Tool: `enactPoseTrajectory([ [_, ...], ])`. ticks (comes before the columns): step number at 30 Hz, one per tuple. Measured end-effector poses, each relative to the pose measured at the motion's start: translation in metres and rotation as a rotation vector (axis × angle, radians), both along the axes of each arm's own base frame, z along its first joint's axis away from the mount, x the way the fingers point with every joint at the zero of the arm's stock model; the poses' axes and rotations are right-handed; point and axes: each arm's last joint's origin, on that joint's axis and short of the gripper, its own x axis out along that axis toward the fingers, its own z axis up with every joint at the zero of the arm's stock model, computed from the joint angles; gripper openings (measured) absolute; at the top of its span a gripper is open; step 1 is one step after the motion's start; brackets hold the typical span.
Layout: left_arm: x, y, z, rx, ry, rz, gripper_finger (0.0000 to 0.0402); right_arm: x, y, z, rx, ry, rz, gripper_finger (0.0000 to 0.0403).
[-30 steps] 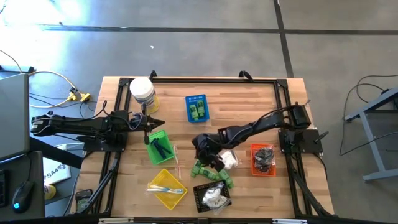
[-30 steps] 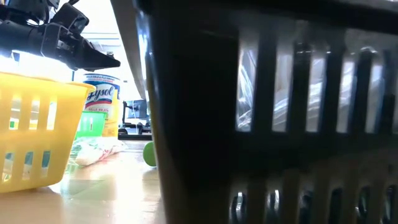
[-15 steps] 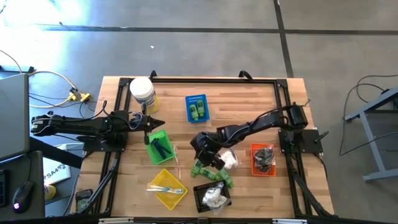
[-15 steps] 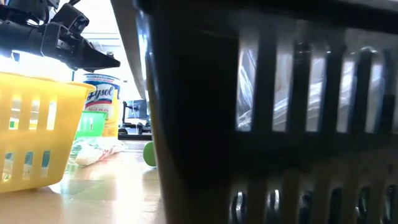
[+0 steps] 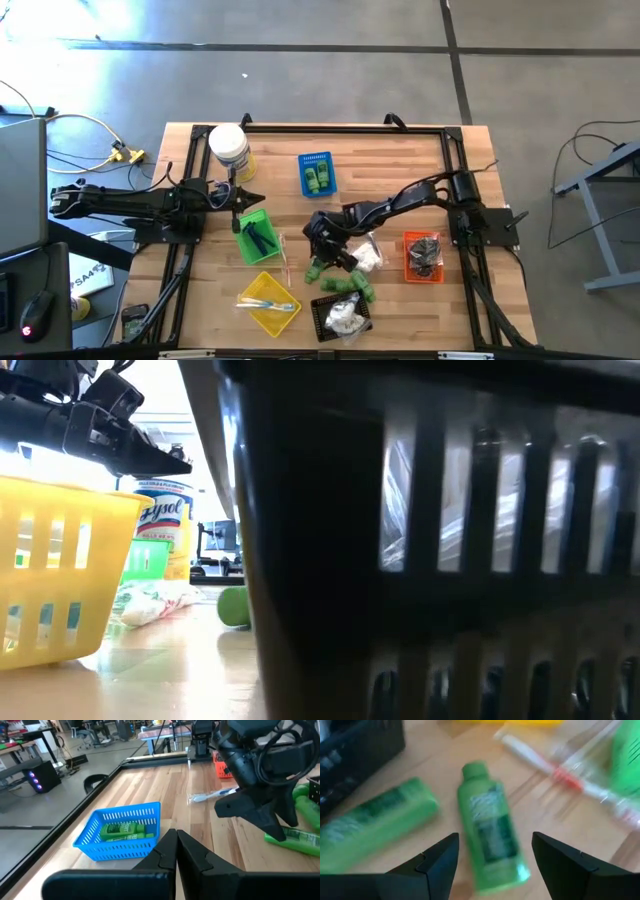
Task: Pick & Place Travel size toiletries
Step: Put the shampoo bottle into the blue bin
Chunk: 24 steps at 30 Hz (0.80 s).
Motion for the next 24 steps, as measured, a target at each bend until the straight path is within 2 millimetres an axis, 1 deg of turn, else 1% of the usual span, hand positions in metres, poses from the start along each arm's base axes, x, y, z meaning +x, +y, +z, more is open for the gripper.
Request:
enactPoseTrajectory([
  [5,0.000,0.000,-0.001,0.013,0.010,-0.002,0.0003,0.002,-0.001,-0.011,0.003,0.016,0.010,0.0245],
  [12,0.000,0.000,-0.001,0.022,0.012,-0.003,0.0003,0.003,0.000,-0.017,0.009,0.021,0.022,0.0238],
  [15,0.000,0.000,-0.001,0.022,0.012,-0.003,0.0003,0.003,-0.001,-0.017,0.011,0.021,0.025,0.0218],
  [20,0.000,0.000,-0.001,0.022,0.012,-0.003,0.0003,0.003,-0.005,-0.016,0.011,0.014,0.017,0.0152],
  [24,0.000,0.000,-0.001,0.021,0.012,-0.002,0.0003,0.003,-0.012,-0.012,-0.020,0.015,-0.032,0.0152],
])
